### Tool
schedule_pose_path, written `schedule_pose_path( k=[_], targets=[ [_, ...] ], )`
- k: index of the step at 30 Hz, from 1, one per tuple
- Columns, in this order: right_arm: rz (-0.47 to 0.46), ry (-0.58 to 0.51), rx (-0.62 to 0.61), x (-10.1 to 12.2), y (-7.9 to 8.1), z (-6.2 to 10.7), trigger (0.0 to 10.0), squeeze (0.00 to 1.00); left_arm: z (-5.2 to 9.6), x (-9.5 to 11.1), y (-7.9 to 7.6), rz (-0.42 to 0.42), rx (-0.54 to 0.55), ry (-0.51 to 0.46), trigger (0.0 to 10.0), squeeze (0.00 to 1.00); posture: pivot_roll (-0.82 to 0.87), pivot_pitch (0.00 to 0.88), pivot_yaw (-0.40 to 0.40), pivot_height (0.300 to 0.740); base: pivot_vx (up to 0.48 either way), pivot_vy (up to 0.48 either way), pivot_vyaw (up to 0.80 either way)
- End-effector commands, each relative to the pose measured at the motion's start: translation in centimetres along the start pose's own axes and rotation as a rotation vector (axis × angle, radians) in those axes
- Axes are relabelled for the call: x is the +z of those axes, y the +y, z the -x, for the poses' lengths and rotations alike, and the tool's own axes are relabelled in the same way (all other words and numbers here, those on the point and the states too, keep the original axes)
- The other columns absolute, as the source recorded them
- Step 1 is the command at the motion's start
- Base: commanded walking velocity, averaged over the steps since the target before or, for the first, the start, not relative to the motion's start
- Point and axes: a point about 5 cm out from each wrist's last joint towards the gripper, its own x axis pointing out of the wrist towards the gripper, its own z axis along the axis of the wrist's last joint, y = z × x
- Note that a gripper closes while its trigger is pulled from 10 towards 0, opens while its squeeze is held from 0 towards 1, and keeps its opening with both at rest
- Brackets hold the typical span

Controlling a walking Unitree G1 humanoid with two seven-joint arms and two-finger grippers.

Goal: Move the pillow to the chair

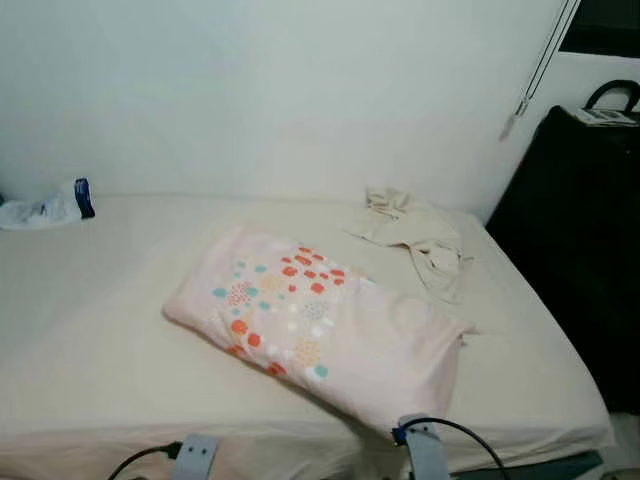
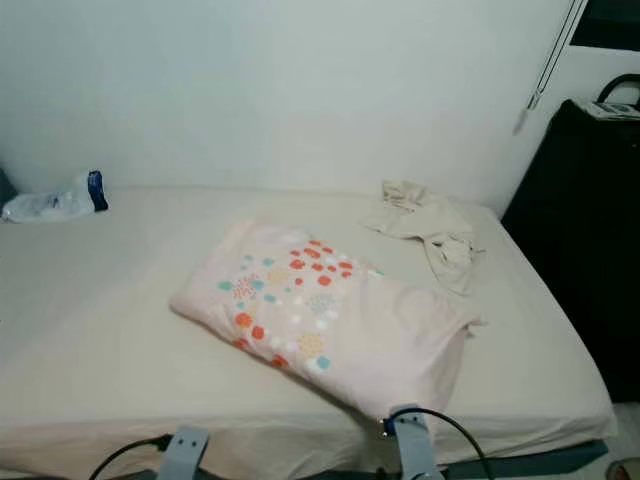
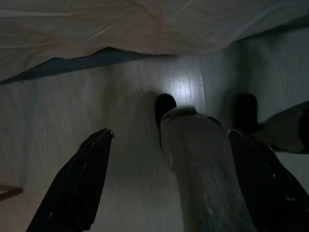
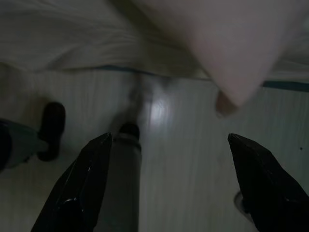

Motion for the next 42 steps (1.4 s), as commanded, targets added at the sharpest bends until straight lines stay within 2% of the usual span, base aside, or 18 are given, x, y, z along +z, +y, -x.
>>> schedule_pose_path(
  k=[1, 6, 18, 24, 28, 30, 37, 42],
  targets=[
    [-0.006, 0.01, -0.023, -0.19, -0.68, 0.08, 10.0, 0.0, 0.0, -0.31, -0.64, -0.009, -0.021, 0.011, 10.0, 0.0, 0.09, 0.0, -0.069, 0.74, 0.0, -0.48, 0.0],
    [-0.006, 0.009, -0.02, -0.23, -0.64, 0.08, 10.0, 0.0, 0.01, -0.35, -0.62, -0.005, -0.02, 0.011, 10.0, 0.0, 0.09, 0.0, -0.069, 0.74, 0.0, -0.442, 0.0],
    [0.001, 0.013, -0.011, -0.42, -0.49, 0.09, 10.0, 0.0, 0.08, -0.62, -0.49, 0.015, -0.014, 0.014, 10.0, 0.0, 0.1, 0.0, -0.071, 0.74, 0.0, 0.0, 0.0],
    [0.003, 0.008, -0.006, -0.22, -0.47, 0.07, 10.0, 0.0, 0.04, -0.5, -0.65, -0.055, -0.025, 0.019, 10.0, 0.0, 0.1, 0.0, -0.071, 0.74, 0.0, -0.393, 0.0],
    [0.003, 0.006, -0.004, -0.15, -0.42, 0.06, 10.0, 0.0, 0.02, -0.39, -0.64, -0.049, -0.021, 0.015, 10.0, 0.0, 0.1, 0.0, -0.07, 0.74, 0.0, -0.48, 0.0],
    [0.004, 0.005, -0.002, -0.1, -0.37, 0.05, 10.0, 0.0, 0.01, -0.27, -0.57, -0.022, -0.017, 0.008, 10.0, 0.0, 0.1, 0.0, -0.068, 0.74, 0.0, 0.0, 0.0],
    [-0.002, -0.001, 0.026, -0.11, -0.06, 0.04, 10.0, 0.0, 0.01, -0.26, -0.49, -0.014, -0.015, 0.008, 10.0, 0.0, 0.1, 0.0, -0.066, 0.74, 0.0, 0.0, 0.0],
    [0.004, -0.002, 0.036, -0.1, 0.08, 0.03, 10.0, 0.0, 0.01, -0.27, -0.48, -0.011, -0.014, 0.008, 10.0, 0.0, 0.1, 0.0, -0.064, 0.74, 0.0, 0.0, 0.67]
  ],
)
